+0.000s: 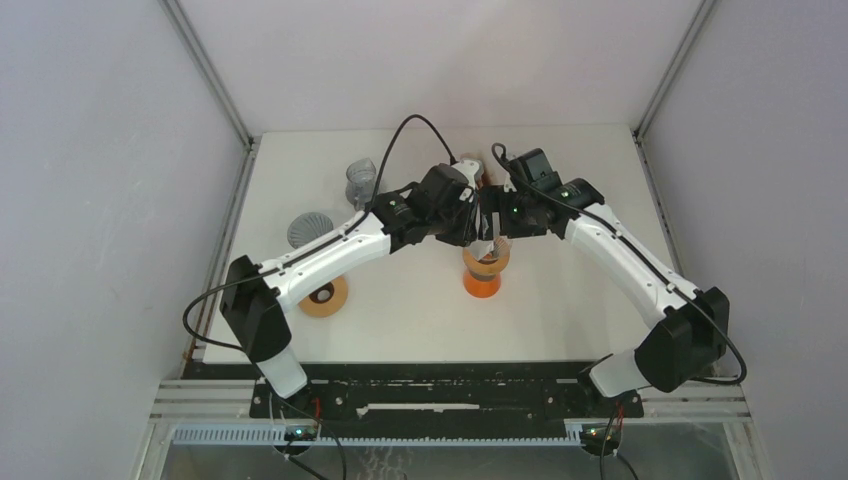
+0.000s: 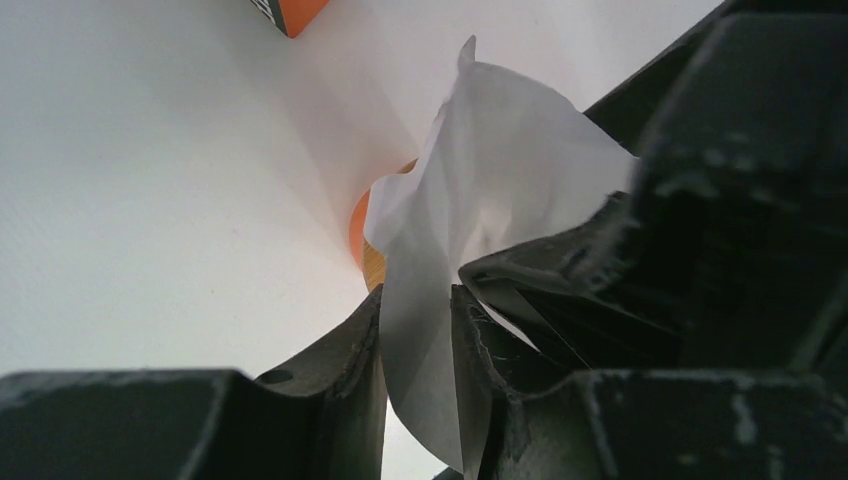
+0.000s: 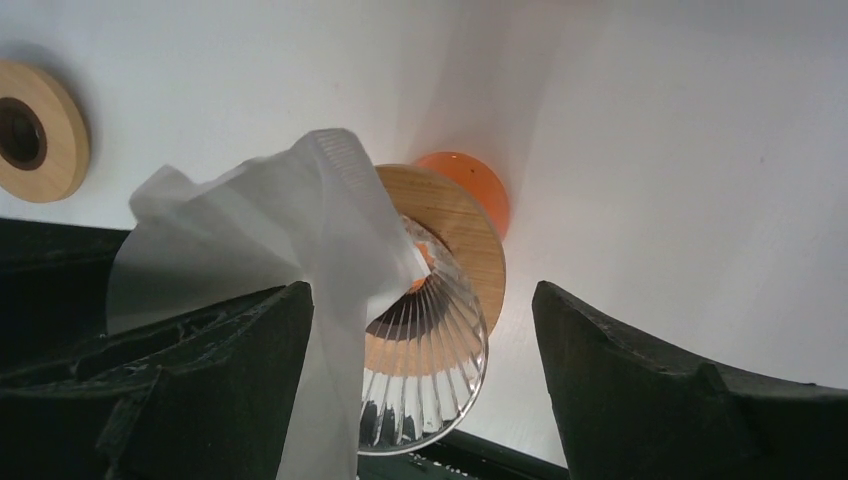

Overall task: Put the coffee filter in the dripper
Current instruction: Place the coffee filter in the coffee dripper.

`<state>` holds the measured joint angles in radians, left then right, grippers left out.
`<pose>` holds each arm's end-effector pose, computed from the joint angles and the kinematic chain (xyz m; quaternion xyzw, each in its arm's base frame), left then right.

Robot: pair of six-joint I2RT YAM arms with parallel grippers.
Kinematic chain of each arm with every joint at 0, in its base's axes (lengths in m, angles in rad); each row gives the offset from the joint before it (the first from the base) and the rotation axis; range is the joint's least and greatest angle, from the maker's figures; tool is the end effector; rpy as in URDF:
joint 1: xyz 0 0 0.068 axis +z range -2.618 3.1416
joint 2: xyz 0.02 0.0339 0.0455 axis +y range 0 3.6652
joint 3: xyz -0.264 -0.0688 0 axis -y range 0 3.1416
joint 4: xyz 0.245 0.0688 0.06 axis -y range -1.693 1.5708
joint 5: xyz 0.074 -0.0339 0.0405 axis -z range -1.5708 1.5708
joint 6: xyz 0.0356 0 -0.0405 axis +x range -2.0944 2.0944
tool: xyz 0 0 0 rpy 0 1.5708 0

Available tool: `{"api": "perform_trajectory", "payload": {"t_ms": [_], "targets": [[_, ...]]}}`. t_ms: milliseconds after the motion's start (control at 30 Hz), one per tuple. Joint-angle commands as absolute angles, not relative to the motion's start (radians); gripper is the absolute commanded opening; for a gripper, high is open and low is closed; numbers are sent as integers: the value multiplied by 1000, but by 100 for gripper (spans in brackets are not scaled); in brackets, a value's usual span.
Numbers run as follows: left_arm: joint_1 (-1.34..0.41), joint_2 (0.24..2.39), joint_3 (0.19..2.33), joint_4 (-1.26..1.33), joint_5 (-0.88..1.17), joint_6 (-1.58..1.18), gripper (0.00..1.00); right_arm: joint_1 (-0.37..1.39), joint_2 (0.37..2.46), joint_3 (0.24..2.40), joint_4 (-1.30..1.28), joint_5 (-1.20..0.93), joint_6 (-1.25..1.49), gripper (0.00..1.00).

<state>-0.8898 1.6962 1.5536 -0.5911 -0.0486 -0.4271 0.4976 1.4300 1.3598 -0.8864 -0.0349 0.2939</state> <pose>0.2440 -0.2984 0.3266 0.1998 0.8913 -0.2311 0.3350 0.2584 0.1418 0.3280 -0.1022 0.9476 0.1319 0.2725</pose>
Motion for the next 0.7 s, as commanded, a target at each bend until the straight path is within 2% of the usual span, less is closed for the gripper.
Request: {"api": "perform_trajectory", "payload": {"t_ms": [0, 667], "targets": [[-899, 1695, 1620, -583, -53, -417, 32, 497, 1445, 1357, -844, -16, 313, 89], [-900, 1699, 1621, -595, -76, -410, 29, 506, 1475, 1353, -928, 142, 288, 89]]}}
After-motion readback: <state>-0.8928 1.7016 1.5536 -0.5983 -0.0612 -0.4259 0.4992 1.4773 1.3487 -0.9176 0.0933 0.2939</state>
